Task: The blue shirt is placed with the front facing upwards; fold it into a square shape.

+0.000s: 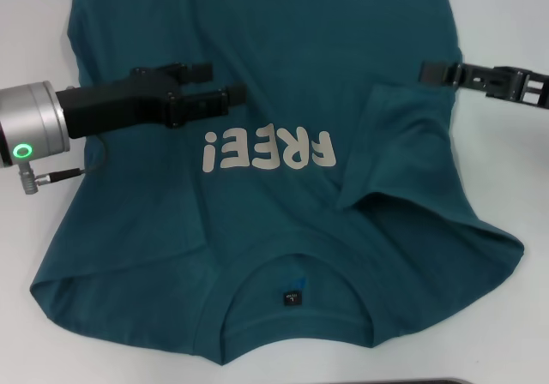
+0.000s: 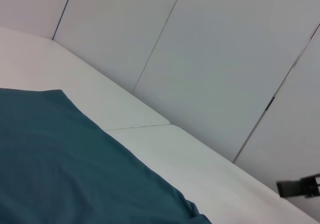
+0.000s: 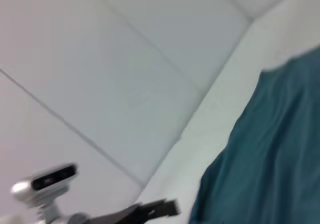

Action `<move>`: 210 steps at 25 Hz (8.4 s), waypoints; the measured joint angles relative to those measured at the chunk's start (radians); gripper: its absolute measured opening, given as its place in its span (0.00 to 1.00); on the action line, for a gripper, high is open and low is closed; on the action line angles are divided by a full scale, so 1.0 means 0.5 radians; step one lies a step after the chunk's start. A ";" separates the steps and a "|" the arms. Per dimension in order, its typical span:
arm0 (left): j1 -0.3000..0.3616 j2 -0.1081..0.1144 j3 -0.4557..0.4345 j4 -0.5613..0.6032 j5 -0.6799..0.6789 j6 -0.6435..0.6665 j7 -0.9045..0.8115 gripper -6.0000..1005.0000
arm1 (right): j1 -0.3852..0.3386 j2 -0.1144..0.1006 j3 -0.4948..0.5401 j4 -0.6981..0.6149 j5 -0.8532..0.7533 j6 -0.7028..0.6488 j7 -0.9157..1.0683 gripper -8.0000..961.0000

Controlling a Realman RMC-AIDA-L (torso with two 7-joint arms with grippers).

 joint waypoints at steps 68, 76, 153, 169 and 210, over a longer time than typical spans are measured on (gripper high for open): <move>0.296 0.320 -0.266 -0.530 1.196 0.759 -1.282 0.84 | 0.249 0.076 -0.077 0.003 0.201 0.627 -0.420 0.76; 0.285 0.306 -0.254 -0.516 1.226 0.785 -1.279 0.84 | 0.250 0.075 -0.078 0.003 0.202 0.626 -0.403 0.76; 0.129 0.259 -0.191 -0.498 1.340 0.708 -1.231 0.01 | -0.348 -0.230 -0.144 -0.094 -0.610 -0.029 0.787 0.74; 0.117 0.269 -0.191 -0.512 1.336 0.724 -1.226 0.01 | -0.269 -0.184 -0.121 -0.103 -0.752 0.073 0.741 0.53; 0.069 0.275 -0.191 -0.508 1.323 0.704 -1.221 0.01 | -0.239 -0.197 -0.136 -0.085 -0.762 0.014 0.664 0.50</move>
